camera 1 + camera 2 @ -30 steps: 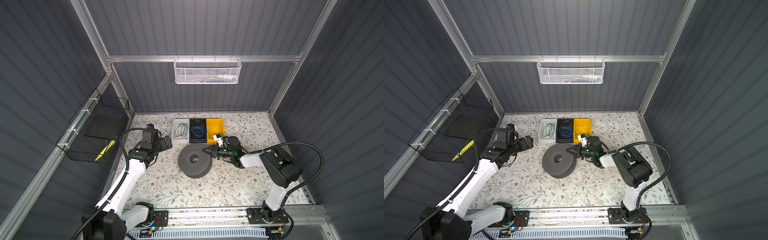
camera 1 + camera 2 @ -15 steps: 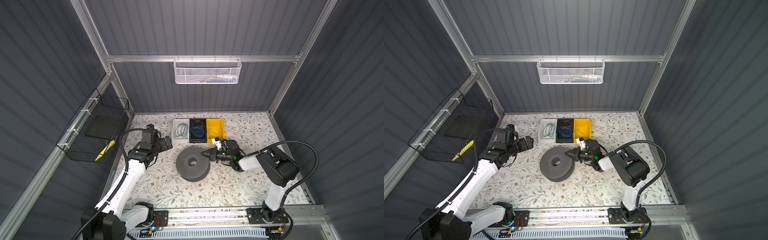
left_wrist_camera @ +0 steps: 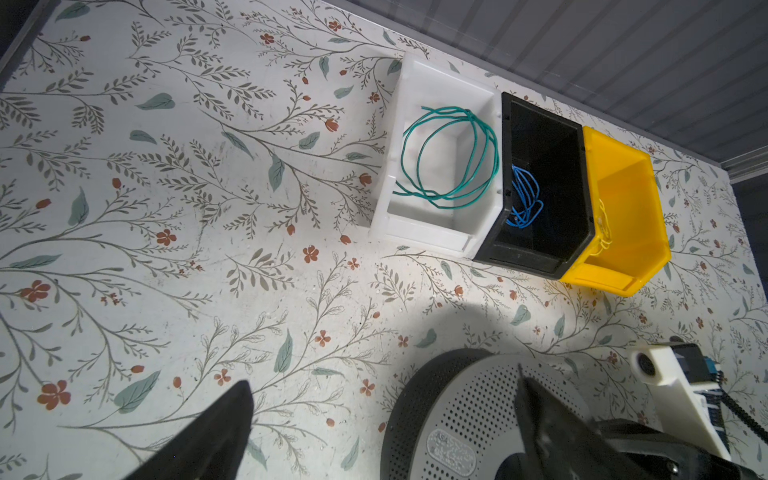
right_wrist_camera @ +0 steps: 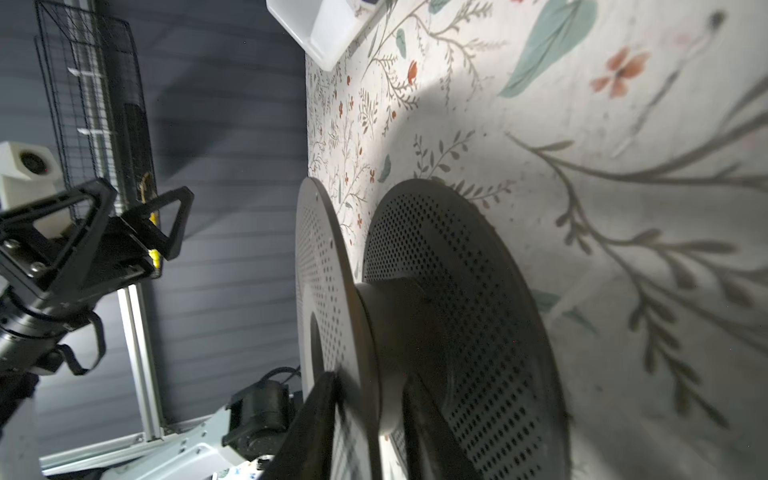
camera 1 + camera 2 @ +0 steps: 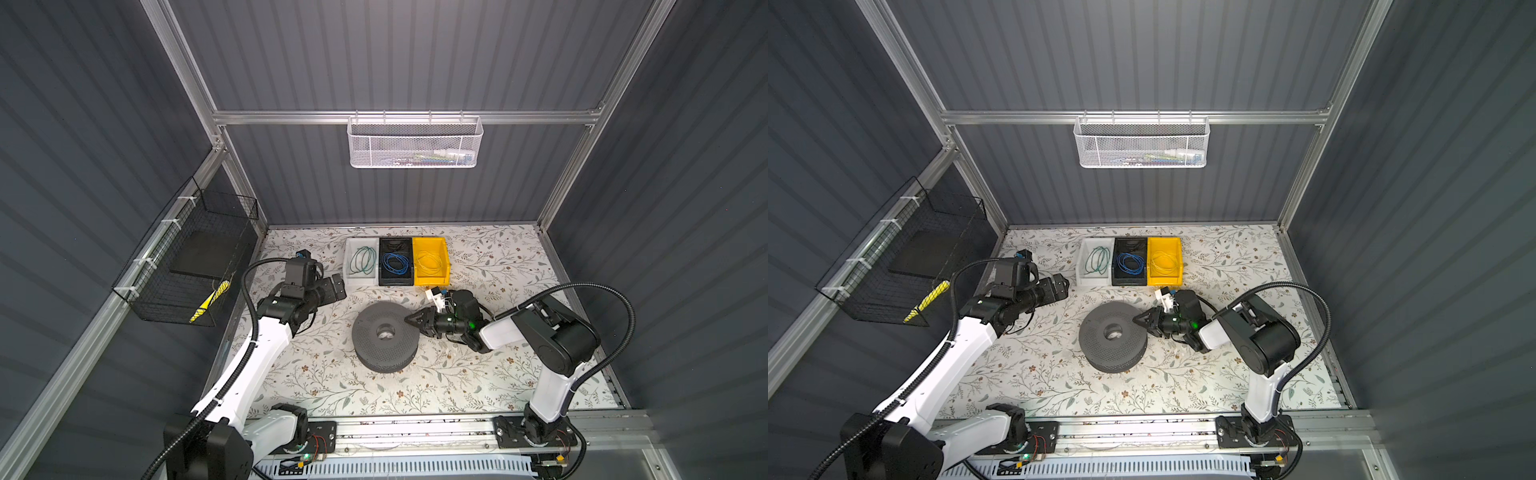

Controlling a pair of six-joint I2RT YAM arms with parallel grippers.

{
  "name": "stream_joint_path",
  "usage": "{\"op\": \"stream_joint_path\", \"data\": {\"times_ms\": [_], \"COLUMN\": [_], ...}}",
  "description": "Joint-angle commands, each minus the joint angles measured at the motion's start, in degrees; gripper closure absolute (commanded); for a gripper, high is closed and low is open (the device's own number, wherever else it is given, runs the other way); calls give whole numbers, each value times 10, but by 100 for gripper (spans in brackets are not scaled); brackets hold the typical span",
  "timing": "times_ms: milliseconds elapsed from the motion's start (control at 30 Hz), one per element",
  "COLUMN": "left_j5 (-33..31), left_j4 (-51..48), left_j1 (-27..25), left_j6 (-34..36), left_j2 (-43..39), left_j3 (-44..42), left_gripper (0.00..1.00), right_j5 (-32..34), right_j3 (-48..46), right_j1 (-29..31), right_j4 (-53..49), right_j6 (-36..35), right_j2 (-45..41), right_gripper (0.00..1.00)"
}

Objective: Wrap the cables

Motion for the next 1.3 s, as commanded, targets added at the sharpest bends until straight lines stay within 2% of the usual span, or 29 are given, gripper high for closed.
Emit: {"op": "stream_joint_path", "data": {"times_ms": [0,67,200,333,433,467,600,700,833,967,1033,1167,1267], "left_j5": [15,20,31,38,53,59,73,87,111,95,89,83,75], "left_j4": [-27,-29,-9,6,13,15,28,14,7,-10,-16,-22,-30], "left_j1": [4,4,4,4,4,4,3,4,3,3,3,3,4], "left_j6": [7,10,7,2,7,10,15,18,12,9,6,2,-1], "left_j2": [6,7,11,21,27,27,37,54,54,46,43,35,22], "left_j3": [23,22,9,9,15,13,5,18,13,6,4,4,2], "left_gripper": [1,1,1,1,3,4,4,8,8,8,7,6,6], "right_j5": [32,64,121,172,213,245,327,374,394,366,328,315,307], "right_j3": [2,8,9,38,96,122,259,316,381,453,503,664,729], "right_j1": [0,0,-1,0,1,1,1,0,0,4,4,12,17], "right_j4": [-101,-192,-356,-487,-583,-613,-742,-759,-770,-768,-764,-852,-862], "right_j6": [-67,-117,-205,-258,-310,-332,-447,-494,-526,-553,-579,-631,-650], "right_j2": [-50,-94,-196,-288,-321,-323,-293,-271,-227,-157,-99,44,110], "right_gripper": [59,52,46,46,46,47,49,50,51,55,55,57,56]}}
